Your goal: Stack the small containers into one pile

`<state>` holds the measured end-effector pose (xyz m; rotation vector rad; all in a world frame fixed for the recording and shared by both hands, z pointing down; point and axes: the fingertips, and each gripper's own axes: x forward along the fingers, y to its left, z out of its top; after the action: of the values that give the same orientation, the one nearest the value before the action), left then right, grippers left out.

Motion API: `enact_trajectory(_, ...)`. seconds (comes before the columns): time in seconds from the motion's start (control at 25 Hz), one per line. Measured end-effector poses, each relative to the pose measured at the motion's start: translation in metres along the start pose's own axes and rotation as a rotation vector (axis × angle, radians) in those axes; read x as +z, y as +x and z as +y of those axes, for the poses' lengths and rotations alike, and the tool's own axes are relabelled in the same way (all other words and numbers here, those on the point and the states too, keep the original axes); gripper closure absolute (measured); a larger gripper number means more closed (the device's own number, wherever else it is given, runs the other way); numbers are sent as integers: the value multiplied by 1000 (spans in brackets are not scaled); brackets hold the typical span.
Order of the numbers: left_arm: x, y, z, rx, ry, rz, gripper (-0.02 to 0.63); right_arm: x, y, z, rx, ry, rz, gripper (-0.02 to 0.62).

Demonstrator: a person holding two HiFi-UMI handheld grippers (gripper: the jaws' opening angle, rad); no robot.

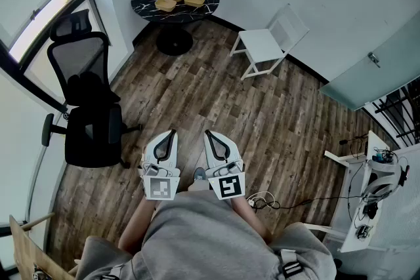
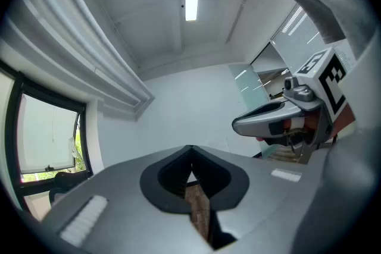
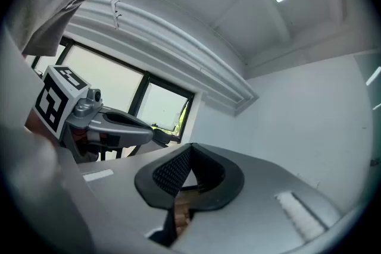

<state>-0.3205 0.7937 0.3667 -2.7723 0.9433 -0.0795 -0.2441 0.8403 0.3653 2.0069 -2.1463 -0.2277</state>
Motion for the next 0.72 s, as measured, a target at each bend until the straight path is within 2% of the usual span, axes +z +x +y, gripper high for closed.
enact_trajectory(0.12, 2, 29, -3, 0, 11, -18, 607, -5, 10, -32, -40, 28, -24, 581)
enact_trajectory(0.28, -2, 65, -10, 11, 9, 5, 606, -19, 22, -77, -55, 39, -33, 580)
enact_trajectory(0.56, -12, 108, -22, 70, 24, 88, 607, -55, 47, -145, 9, 68, -5, 580)
enact_trajectory(0.72, -21, 135, -17, 82, 11, 97, 606, -71, 73, -169, 34, 62, 4, 580)
